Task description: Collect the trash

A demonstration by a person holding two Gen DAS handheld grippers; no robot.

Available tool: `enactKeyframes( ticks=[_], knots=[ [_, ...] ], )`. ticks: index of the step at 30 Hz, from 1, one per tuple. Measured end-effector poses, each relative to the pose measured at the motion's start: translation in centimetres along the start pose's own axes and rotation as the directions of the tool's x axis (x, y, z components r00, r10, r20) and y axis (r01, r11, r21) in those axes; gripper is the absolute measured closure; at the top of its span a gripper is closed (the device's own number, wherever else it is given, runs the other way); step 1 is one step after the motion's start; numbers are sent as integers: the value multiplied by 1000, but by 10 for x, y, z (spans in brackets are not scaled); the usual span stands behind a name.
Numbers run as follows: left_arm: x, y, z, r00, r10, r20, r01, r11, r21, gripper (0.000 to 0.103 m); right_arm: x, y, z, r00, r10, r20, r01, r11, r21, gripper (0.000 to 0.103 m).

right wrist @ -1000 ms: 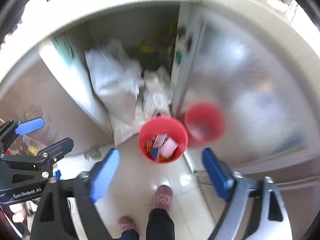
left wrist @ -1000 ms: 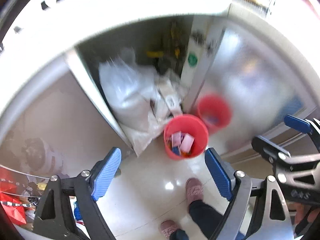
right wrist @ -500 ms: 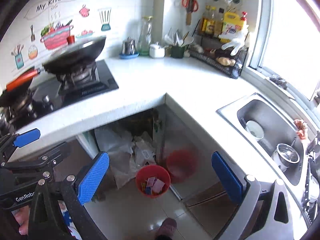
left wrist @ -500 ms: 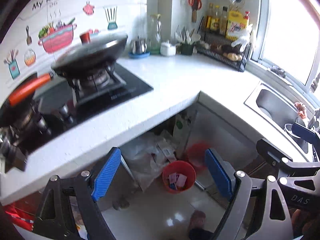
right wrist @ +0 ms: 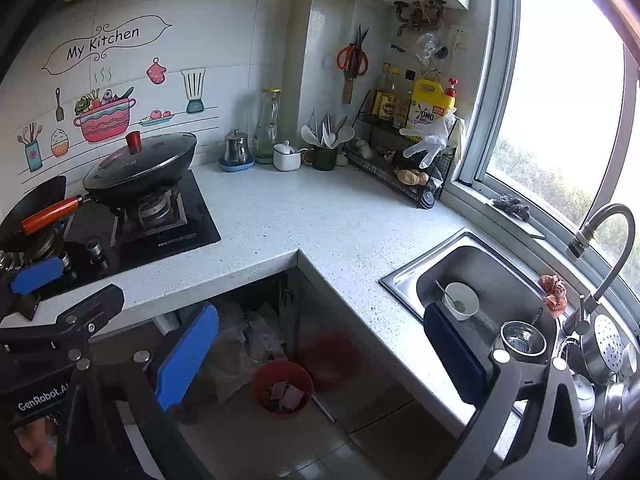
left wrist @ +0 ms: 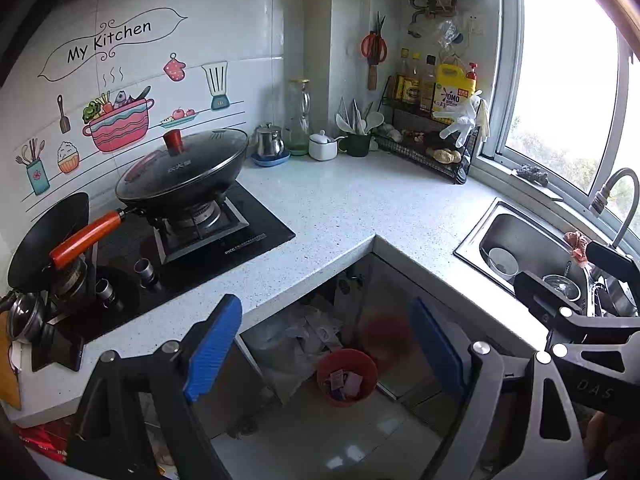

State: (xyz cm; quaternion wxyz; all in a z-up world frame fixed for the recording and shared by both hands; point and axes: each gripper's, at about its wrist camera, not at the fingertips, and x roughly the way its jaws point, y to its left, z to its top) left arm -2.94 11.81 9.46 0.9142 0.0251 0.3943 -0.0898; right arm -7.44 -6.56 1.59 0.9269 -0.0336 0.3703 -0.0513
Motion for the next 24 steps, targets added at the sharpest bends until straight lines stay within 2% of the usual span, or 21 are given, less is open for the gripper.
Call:
enactKeyframes(
  ticks=[5, 24],
  knots=[
    [-9, -10, -6, 1000, 26, 6, -26, 1000, 9, 18, -8, -6, -4, 1000, 15, -3, -15, 1000, 2, 0],
    [-25, -26, -19, 1000, -7, -21, 7, 1000, -11, 18, -29, -16, -13, 1000, -2, -5, 2, 1000, 11, 0]
  ],
)
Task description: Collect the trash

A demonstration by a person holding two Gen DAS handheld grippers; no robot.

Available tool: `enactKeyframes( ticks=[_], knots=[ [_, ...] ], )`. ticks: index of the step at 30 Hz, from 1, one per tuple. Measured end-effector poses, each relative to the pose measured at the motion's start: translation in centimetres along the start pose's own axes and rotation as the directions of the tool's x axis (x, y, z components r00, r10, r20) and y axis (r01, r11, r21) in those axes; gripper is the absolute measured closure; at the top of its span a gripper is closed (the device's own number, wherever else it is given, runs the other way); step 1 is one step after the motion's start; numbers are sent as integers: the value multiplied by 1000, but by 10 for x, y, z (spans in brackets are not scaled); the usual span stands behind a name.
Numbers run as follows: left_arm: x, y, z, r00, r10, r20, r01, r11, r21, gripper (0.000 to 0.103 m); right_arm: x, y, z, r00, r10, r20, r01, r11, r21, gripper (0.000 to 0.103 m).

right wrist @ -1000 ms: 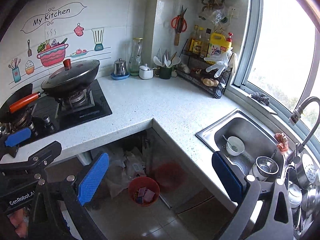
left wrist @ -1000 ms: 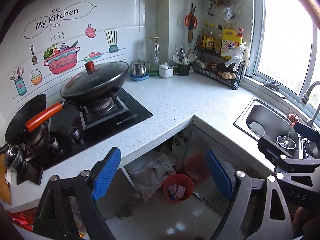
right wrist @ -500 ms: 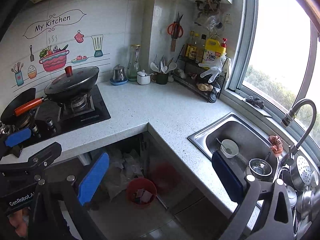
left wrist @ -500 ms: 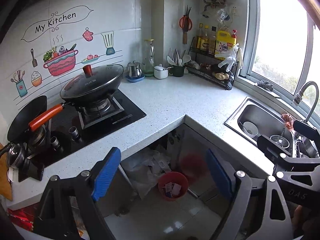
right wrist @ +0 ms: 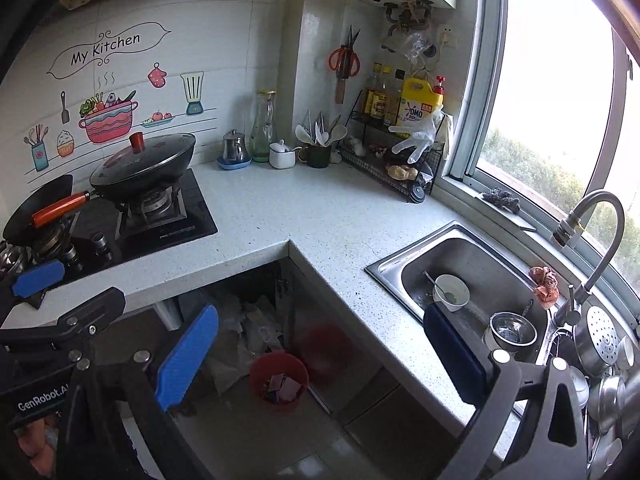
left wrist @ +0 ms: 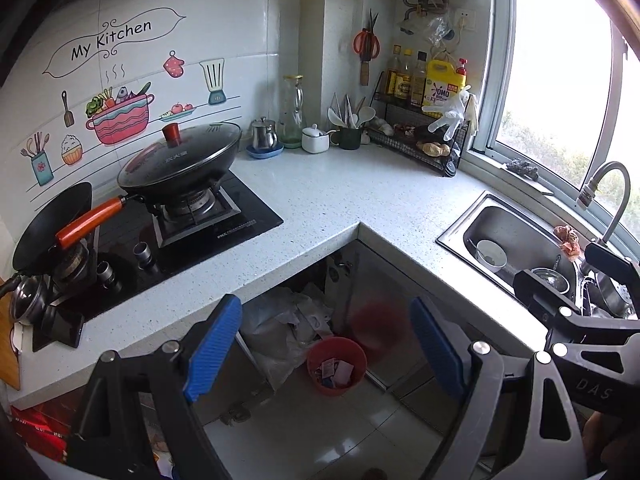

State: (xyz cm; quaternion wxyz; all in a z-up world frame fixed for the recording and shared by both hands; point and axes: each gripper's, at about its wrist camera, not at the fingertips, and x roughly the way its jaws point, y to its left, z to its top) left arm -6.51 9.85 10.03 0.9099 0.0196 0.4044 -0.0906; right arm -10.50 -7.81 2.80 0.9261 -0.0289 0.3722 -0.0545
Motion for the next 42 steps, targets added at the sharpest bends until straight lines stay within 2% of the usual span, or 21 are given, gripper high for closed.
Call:
enactKeyframes(
  ticks=[42],
  knots=[
    [-4, 2, -8, 1000, -18, 17, 18, 1000, 13, 18, -7, 4, -7, 1000, 15, -18, -15, 1000, 16, 0]
  ],
)
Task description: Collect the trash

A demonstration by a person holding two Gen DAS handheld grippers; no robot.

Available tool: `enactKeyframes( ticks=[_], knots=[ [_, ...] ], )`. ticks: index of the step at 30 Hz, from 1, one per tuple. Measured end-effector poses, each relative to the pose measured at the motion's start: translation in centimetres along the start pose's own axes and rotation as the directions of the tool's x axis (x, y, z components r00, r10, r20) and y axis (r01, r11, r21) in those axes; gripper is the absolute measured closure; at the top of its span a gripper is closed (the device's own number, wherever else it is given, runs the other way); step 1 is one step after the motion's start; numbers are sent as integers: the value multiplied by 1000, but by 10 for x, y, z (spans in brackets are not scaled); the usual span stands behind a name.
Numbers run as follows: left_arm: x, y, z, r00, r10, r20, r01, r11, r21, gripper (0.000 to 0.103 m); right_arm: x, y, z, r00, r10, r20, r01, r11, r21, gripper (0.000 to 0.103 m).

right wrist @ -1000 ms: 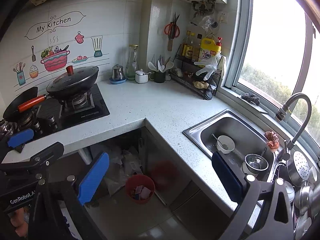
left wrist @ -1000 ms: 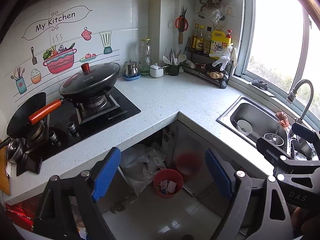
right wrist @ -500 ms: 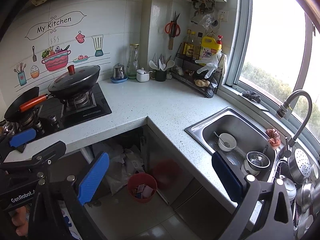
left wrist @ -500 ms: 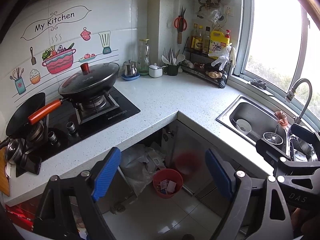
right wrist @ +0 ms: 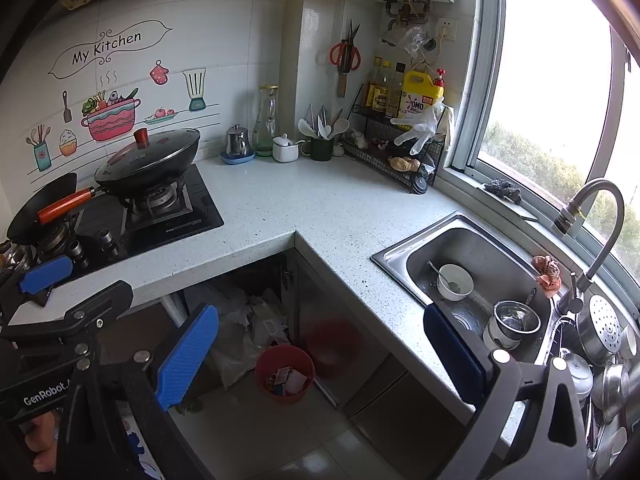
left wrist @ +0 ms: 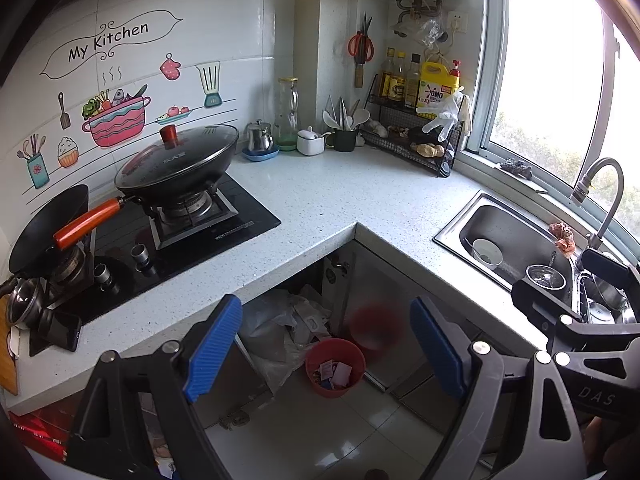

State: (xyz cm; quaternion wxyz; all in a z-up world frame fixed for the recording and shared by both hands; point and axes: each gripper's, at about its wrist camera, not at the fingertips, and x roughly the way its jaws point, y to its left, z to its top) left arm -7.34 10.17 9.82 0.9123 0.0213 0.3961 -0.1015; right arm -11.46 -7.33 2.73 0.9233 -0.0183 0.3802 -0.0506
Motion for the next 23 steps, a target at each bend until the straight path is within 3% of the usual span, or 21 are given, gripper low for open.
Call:
enactKeyframes(
  ticks=[23],
  knots=[
    [12, -3, 2, 1000, -6, -26, 6, 1000, 7, 18, 11, 0, 1, 1000, -1, -21, 2, 1000, 7, 0]
  ],
)
